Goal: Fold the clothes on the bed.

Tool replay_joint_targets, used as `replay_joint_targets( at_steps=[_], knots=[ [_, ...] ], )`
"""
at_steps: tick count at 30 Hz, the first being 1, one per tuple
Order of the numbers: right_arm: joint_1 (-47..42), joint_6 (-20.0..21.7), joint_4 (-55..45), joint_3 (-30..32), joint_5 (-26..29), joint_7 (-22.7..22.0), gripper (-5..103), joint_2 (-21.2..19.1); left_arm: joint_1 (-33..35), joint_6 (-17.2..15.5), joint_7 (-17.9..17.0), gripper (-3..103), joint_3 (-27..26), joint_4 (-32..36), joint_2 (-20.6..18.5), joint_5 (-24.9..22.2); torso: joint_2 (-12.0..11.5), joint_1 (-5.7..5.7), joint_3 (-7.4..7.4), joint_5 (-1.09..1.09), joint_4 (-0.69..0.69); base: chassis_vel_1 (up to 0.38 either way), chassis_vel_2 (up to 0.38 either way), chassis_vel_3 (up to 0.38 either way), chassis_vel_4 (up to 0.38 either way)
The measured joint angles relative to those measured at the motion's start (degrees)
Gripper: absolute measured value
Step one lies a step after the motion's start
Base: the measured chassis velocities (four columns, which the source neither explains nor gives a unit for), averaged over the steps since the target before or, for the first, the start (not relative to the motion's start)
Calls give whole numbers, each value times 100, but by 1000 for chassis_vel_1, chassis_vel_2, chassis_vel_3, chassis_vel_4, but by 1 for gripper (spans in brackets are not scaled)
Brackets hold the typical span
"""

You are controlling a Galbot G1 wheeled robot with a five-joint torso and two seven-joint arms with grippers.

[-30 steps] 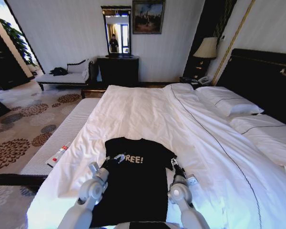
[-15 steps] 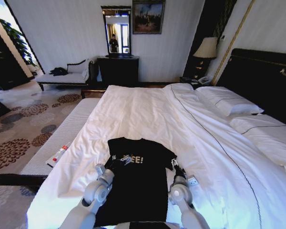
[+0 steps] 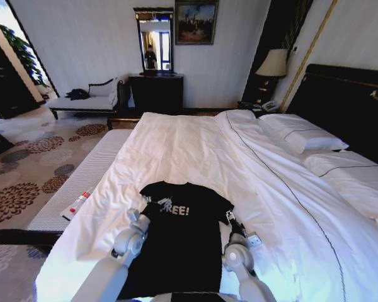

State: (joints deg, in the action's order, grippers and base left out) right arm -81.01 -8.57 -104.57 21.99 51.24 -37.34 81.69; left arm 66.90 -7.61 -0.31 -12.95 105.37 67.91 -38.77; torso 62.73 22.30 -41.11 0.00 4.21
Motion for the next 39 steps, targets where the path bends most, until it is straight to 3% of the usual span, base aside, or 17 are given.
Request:
replay_joint_targets(
  at_steps=[9, 15, 17, 20, 21, 24, 25, 27, 29, 33, 39],
  knots=[
    [0, 0, 38, 11, -37, -17, 100, 39, -763, -393, -217, 100, 588, -508, -315, -78, 0, 0, 0, 0, 1, 0, 0, 0, 0],
    [-4, 0, 57, 49, -34, -21, 100, 39, -681, -466, -275, 100, 410, -401, -188, -458, 0, 1, 0, -1, 0, 0, 0, 0, 0],
    [15, 0, 87, 51, -34, -23, 100, 38, -577, -566, -344, 100, 286, -190, -158, -823, 0, 0, 0, 0, -1, 0, 0, 0, 0],
    [44, 0, 123, 36, -52, -27, 100, 62, -524, -742, -512, 100, 283, -43, -214, -936, 0, 0, 0, -1, 0, 0, 0, 0, 0],
    [51, 0, 134, 30, -64, -30, 100, 73, -518, -828, -612, 100, 296, -13, -233, -917, 0, 0, 0, -1, 0, 0, 0, 0, 0],
    [66, -1, 171, -14, -139, -37, 100, 142, -587, -1453, -1456, 100, 530, 1, -290, -603, 0, 0, 0, -1, -1, 0, 0, 0, 0],
    [66, -1, 171, -14, -139, -37, 100, 142, -587, -1453, -1456, 100, 530, 1, -290, -603, 0, 0, 0, -1, -1, 0, 0, 0, 0],
    [44, -1, 172, -22, -181, -37, 100, 178, -781, -1737, -1832, 100, 810, -149, -303, -342, 0, 0, 0, -1, -1, 0, 0, 0, 0],
    [28, -1, 170, -20, -201, -37, 100, 190, -910, -1818, -1909, 100, 953, -248, -308, -231, 0, 0, 0, -1, -1, 0, 0, 0, 0],
    [-27, -2, 128, 15, -252, -37, 100, 246, -1521, -2353, -2292, 100, 1523, -686, -294, -73, 0, 1, 0, -1, 1, 0, 0, 0, 0],
    [-61, -2, 53, 30, -298, -54, 100, 315, -1901, -2646, -2464, 100, 1905, -930, -246, -65, -1, 1, -1, 0, 1, 0, 0, 0, 0]
  ],
)
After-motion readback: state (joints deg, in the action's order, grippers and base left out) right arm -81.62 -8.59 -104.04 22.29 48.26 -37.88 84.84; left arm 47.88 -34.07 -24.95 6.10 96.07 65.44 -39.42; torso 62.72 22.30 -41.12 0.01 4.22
